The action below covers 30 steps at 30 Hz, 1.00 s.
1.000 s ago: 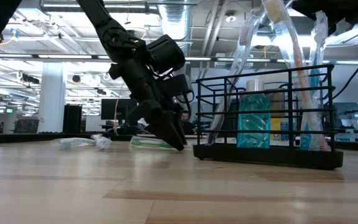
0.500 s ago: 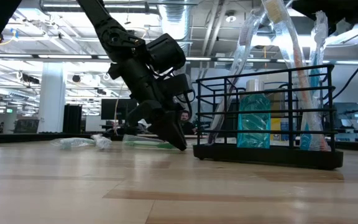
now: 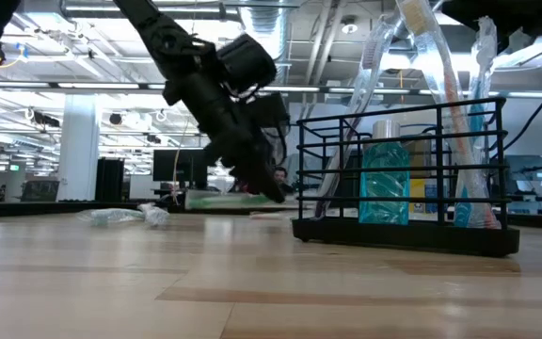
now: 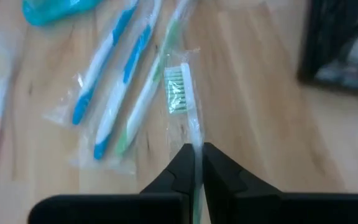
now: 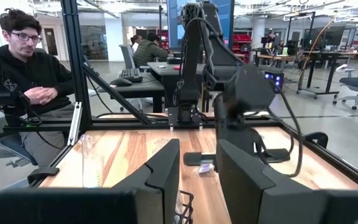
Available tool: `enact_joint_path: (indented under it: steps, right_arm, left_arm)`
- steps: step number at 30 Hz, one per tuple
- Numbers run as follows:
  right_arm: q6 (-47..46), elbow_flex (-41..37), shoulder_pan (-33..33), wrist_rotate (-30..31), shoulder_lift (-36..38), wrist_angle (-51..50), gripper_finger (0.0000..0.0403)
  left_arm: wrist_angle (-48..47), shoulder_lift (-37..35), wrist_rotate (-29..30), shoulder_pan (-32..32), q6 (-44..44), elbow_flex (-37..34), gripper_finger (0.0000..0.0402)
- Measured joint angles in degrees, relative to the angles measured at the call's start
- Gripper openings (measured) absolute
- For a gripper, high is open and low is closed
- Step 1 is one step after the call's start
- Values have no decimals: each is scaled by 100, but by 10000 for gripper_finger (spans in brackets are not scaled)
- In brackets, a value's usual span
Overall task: Pick & Place toothbrushing station
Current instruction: Put the middle green toothbrush into the mesh organizer
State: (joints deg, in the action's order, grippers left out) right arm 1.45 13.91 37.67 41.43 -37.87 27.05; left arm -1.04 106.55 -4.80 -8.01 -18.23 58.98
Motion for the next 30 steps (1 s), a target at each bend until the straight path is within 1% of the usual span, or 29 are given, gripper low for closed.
enact_joint_path:
  steps: [5, 9, 17, 20, 24, 28, 30]
  right_arm:
    - [-1, 0, 0, 0, -1, -2, 98]
    - [0, 0, -14, 0, -7, -2, 98]
    - [0, -3, -35, 0, -79, 55, 98]
    - [0, -4, -54, 0, -109, 91, 98]
    - [1, -3, -100, -3, -193, 178, 98]
    - [2, 4, -123, -44, -234, 224, 98]
    - [2, -3, -146, -56, -240, 221, 98]
  left_arm:
    - [130, -451, -32, 0, 128, -248, 7]
    - [326, -893, -207, 0, 231, -549, 7]
    - [1456, -1806, -676, 20, 530, -1249, 7]
    - [1969, -2036, -931, 20, 709, -1497, 7]
    - [2559, -2231, -1186, 26, 931, -1766, 7]
    - [3160, -2321, -1237, 41, 1144, -1989, 7]
    - [3269, -2353, -1316, 57, 1246, -2057, 7]
